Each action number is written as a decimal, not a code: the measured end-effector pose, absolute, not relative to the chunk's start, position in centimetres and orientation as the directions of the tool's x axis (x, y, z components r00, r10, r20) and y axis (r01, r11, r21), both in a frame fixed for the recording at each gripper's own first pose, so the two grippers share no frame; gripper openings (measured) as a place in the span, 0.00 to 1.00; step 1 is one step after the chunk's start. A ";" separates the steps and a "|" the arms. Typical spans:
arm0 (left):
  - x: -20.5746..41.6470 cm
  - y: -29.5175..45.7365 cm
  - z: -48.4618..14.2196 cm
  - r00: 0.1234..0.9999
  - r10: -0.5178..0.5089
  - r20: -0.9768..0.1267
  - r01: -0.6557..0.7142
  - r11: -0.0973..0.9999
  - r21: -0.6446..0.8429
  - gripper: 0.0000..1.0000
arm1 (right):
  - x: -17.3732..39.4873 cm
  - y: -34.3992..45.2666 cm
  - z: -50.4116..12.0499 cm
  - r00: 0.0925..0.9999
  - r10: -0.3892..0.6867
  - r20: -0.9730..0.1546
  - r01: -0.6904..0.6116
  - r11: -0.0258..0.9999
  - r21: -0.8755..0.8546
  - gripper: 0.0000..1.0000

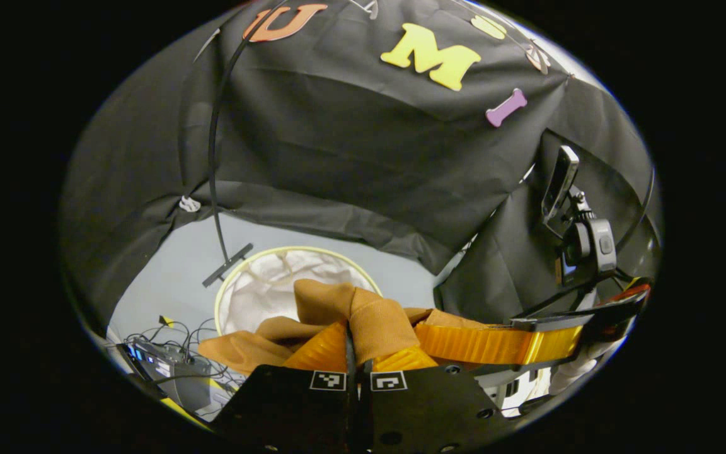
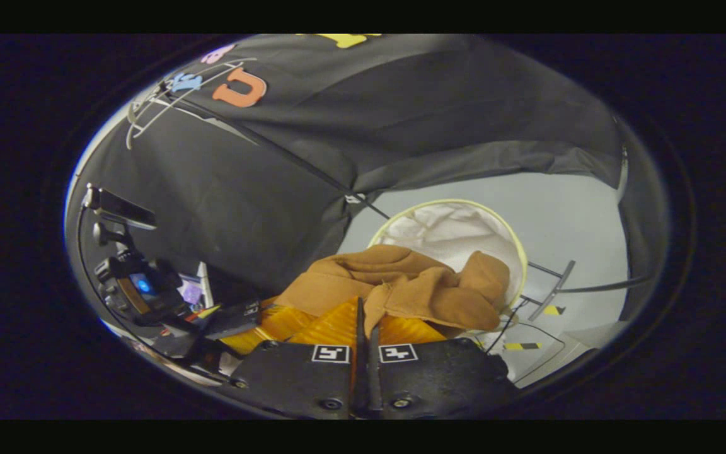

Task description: Grasp the clothes on the hanger with both hands and then place them into the laundry hamper below.

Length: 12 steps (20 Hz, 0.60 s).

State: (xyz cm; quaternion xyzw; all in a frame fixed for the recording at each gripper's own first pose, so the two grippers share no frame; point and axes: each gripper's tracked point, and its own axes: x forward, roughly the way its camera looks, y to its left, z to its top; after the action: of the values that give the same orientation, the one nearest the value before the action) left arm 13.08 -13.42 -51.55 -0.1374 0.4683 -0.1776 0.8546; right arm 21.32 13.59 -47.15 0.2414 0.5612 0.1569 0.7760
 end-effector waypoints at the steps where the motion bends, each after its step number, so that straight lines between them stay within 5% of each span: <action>1: 12.8 -13.4 -51.8 0.479 -0.429 -0.766 0.175 0.901 -0.396 0.00 | 21.2 13.9 -47.3 0.313 0.495 -0.810 0.028 0.848 0.529 0.04; 7: 13.2 -12.0 -52.0 0.488 -0.366 -0.792 0.193 0.931 -0.311 0.01 | 21.1 14.6 -46.9 0.349 0.414 -0.840 0.007 0.896 0.444 0.02; 9: 13.2 -11.1 -51.9 0.488 -0.354 -0.798 0.196 0.935 -0.295 0.09 | 21.5 14.2 -46.5 0.365 0.402 -0.839 0.008 0.900 0.435 0.14; 12: 13.6 -9.8 -51.7 0.508 -0.317 -0.801 0.179 0.948 -0.262 0.77 | 22.7 13.1 -45.4 0.394 0.381 -0.836 -0.003 0.910 0.414 0.52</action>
State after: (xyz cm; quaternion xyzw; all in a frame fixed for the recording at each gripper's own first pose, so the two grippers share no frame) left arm 13.62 -9.82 -51.70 -0.0725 0.4746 -0.1434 0.8654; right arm 22.68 13.09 -45.36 0.1761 0.5377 0.1176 0.8161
